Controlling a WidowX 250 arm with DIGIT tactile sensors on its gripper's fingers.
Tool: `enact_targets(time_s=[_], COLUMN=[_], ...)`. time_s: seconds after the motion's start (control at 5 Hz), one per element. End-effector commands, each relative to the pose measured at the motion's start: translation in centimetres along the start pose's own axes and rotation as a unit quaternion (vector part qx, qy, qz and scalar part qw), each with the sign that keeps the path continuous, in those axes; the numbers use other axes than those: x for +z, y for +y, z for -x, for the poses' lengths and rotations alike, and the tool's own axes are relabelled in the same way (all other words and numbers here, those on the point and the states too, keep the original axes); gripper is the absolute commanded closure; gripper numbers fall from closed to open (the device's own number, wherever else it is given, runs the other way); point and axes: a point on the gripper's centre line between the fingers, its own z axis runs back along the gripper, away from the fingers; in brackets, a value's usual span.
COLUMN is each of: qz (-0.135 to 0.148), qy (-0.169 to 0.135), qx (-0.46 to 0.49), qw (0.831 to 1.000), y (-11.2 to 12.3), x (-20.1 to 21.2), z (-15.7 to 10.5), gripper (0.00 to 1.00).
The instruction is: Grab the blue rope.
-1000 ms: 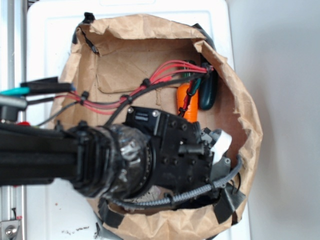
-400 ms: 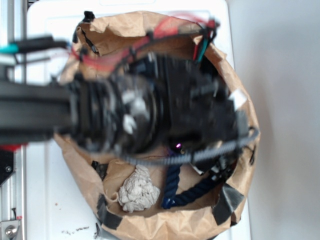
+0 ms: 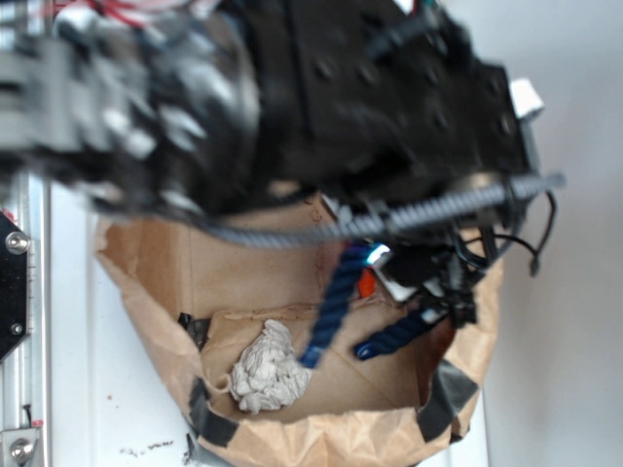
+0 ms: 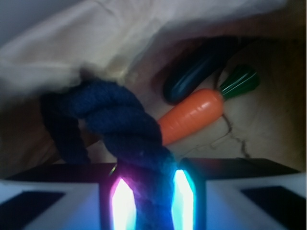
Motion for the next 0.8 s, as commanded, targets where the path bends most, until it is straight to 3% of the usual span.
enact_targets(time_s=[0.0,0.2,0.6], qz=[-0.011,-0.038,-0.03], qy=[-0.097,-0.106,-0.123], qx=[-0.02,-0.045,-0.051], qw=[0.995,0.993,0.991], y=[0.2,0.9,1.0], x=[5.8,6.0,5.6], z=[1.3,2.2,2.9], gripper=[1.0,1.0,1.0])
